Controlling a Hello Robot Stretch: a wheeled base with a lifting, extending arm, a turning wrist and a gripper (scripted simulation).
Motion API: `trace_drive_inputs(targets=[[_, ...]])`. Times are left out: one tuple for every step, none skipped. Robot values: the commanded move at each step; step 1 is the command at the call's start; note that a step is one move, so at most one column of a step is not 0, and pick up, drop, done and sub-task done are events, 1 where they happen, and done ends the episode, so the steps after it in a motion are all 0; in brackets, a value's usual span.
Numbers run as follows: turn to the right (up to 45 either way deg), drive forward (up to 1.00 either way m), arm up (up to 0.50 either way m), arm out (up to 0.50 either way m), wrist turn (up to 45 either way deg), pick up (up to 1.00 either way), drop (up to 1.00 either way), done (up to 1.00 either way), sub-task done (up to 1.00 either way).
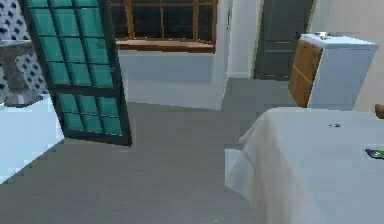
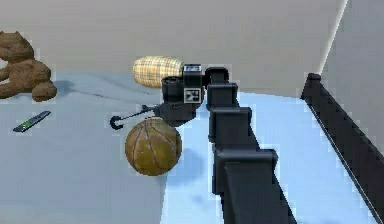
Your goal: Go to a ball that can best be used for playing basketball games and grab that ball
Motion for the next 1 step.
trace_drive_inputs(targets=[[0.0,0.00,0.00,0.00,18.0,0.00,0.00,0.00,0.00]])
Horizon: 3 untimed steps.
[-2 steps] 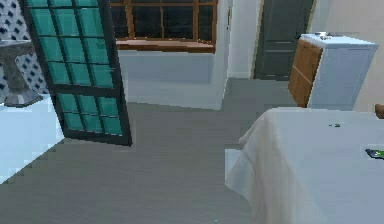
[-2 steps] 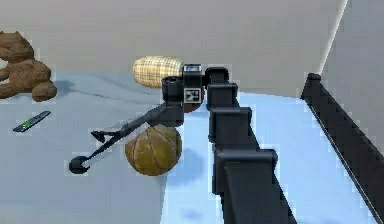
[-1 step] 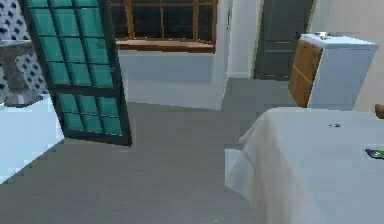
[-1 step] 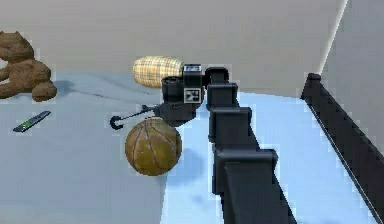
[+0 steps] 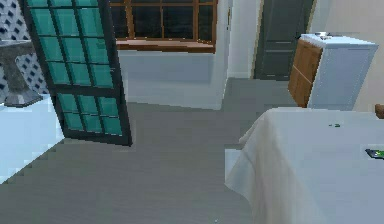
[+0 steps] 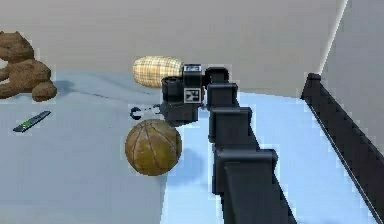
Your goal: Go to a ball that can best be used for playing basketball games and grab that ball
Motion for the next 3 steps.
trace_drive_inputs(targets=[[0.0,0.00,-0.22,0.00,0.0,0.00,0.00,0.00,0.00],[0.0,0.00,0.00,0.00,0.0,1.00,0.00,0.00,0.00],[0.0,0.00,0.10,0.00,0.0,0.00,0.00,0.00,0.00]])
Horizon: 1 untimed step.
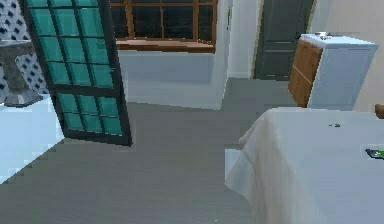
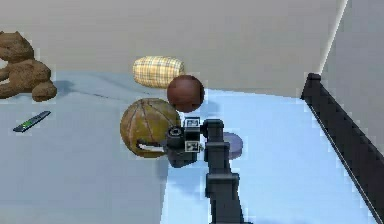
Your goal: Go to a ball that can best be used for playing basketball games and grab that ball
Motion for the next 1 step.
trace_drive_inputs(targets=[[0.0,0.00,0.00,0.00,0.0,0.00,0.00,1.00,0.00]])
